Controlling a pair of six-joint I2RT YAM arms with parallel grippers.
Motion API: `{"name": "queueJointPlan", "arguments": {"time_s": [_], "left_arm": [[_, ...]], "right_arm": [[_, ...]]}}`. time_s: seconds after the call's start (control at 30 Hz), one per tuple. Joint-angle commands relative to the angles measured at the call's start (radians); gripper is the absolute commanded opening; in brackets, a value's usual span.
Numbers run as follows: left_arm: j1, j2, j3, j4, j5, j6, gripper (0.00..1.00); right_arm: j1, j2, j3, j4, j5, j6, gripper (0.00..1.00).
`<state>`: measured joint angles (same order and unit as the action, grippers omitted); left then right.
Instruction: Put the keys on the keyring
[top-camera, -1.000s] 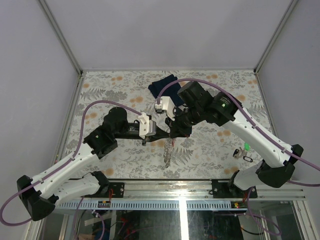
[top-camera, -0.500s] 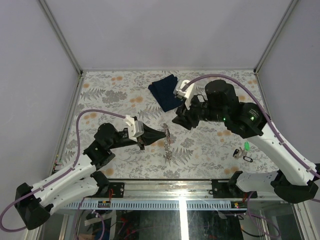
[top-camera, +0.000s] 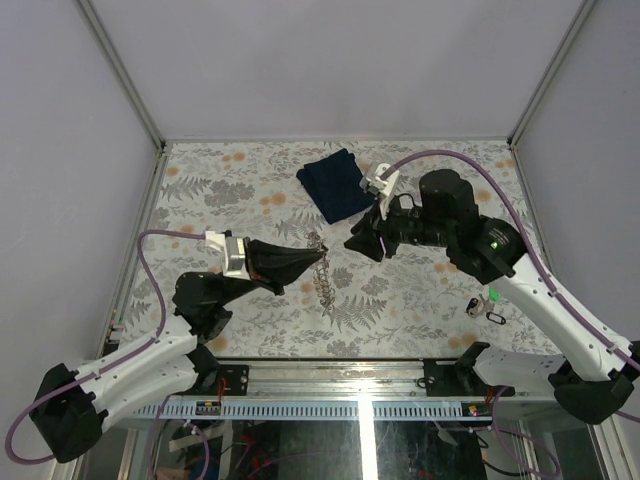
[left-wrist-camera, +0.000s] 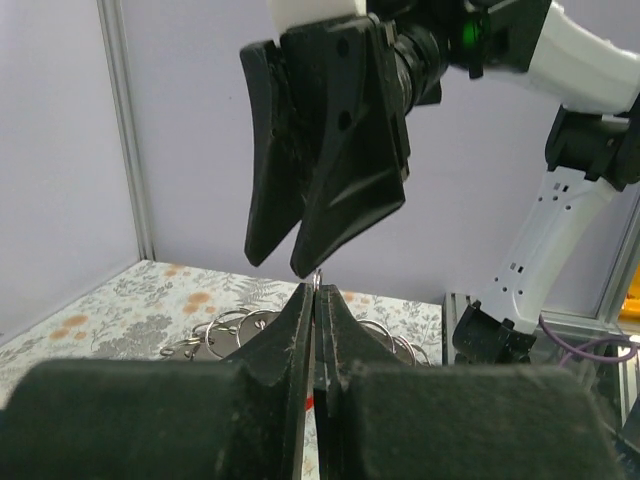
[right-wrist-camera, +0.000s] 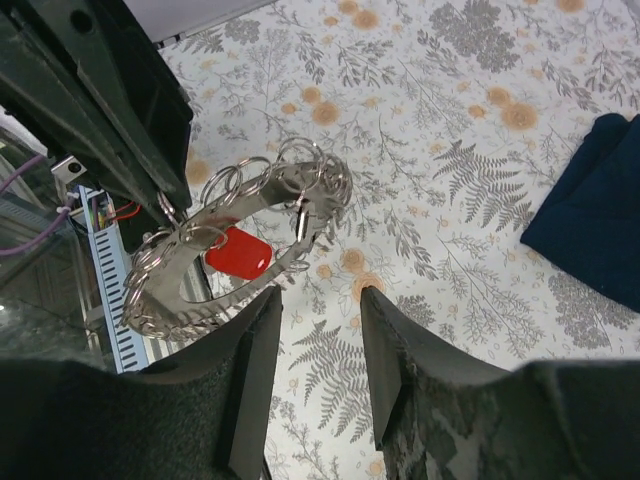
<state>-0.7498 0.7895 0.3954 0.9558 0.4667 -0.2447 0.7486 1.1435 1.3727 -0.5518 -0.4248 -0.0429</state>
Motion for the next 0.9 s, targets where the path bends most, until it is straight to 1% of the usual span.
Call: {"name": "queueJointPlan", "arguments": {"time_s": [0.0, 0.23, 0.37, 0.47, 0.53, 0.6, 0.7, 0.8, 0.87], "left_arm": [[0.008, 0.002, 0.015, 0.141, -0.029, -0.014, 0.00], [0.008, -0.022, 0.068, -0.078, -0.027, 0.099, 0.00], [0.009, -0.030, 0.069, -0.113, -0.031, 0.108, 0.00], [0.009, -0.024, 0.079, -0.154, -0.035, 0.094, 0.00], [0.009, -0.019, 0.090, -0.202, -0.041, 0.095, 0.00], [0.009, -0.013, 0.096, -0.244, -0.052, 0.107, 0.00], [0.010, -0.012, 0.097, -0.302, -0.082, 0.130, 0.00], [0.017, -0.014, 0.091, -0.316, -0.096, 0.137, 0.00], [0.018, -0.008, 0.092, -0.319, -0.103, 0.141, 0.00]], "right_arm": [[-0.003, -0.093, -0.082, 0.193, -0.048, 0.031, 0.44], [-0.002, -0.137, -0.146, 0.195, 0.108, 0.032, 0.48], [-0.003, -0.147, -0.183, 0.209, 0.274, 0.063, 0.53], [-0.003, -0.123, -0.172, 0.158, 0.407, 0.093, 0.57], [-0.003, -0.107, -0.173, 0.129, 0.459, 0.112, 0.59], [-0.002, -0.095, -0.186, 0.130, 0.519, 0.170, 0.60], [-0.003, -0.073, -0.195, 0.111, 0.556, 0.212, 0.62], [-0.007, -0.021, -0.183, 0.079, 0.577, 0.269, 0.64], [-0.019, 0.044, -0.143, 0.027, 0.547, 0.304, 0.68]]}}
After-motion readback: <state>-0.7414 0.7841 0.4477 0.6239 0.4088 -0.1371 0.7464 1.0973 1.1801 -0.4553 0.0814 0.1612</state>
